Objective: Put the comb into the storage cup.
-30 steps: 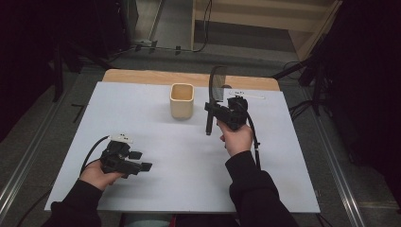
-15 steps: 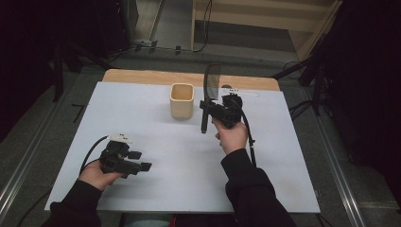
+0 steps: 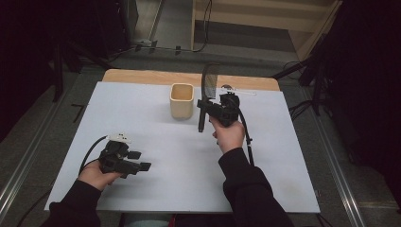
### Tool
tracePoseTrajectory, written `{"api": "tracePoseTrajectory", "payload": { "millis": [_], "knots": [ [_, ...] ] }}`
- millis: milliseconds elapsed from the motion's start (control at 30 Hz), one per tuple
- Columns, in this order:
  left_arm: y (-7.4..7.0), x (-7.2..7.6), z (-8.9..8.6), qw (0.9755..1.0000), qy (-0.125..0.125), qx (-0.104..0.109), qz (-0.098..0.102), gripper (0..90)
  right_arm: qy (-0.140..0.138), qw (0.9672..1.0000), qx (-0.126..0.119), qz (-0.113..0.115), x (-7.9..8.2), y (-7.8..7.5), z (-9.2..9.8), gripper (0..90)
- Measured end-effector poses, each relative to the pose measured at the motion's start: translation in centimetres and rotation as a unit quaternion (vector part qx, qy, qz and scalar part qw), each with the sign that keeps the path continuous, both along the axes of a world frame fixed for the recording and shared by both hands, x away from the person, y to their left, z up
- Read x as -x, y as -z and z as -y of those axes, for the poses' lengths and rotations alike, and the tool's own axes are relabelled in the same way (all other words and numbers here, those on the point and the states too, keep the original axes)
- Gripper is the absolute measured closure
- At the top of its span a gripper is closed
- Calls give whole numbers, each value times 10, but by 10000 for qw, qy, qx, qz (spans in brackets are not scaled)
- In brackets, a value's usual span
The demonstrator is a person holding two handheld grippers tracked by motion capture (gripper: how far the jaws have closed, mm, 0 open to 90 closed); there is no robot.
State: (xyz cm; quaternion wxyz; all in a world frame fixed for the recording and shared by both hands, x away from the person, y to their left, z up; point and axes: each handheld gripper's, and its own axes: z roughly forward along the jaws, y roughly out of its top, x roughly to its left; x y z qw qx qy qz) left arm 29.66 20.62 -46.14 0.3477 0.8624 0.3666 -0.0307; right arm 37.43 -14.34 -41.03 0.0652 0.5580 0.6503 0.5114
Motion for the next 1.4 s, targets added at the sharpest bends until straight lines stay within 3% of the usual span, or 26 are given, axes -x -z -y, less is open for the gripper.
{"api": "tracePoseTrajectory", "payload": {
  "millis": [267, 567, 1400],
  "knots": [
    [1, 0, 0, 10000, 6, 5, -7, 310, -108, 9998, 113, 153, -10, -23, -9, 701],
    [0, 0, -2, 10000, -8, 19, -1, 310, -96, 9992, 278, 279, -27, -39, -21, 700],
    [0, 0, -8, 10000, -31, 94, -10, 310, 57, 9986, 446, 291, -59, -48, -38, 700]
  ]
}}
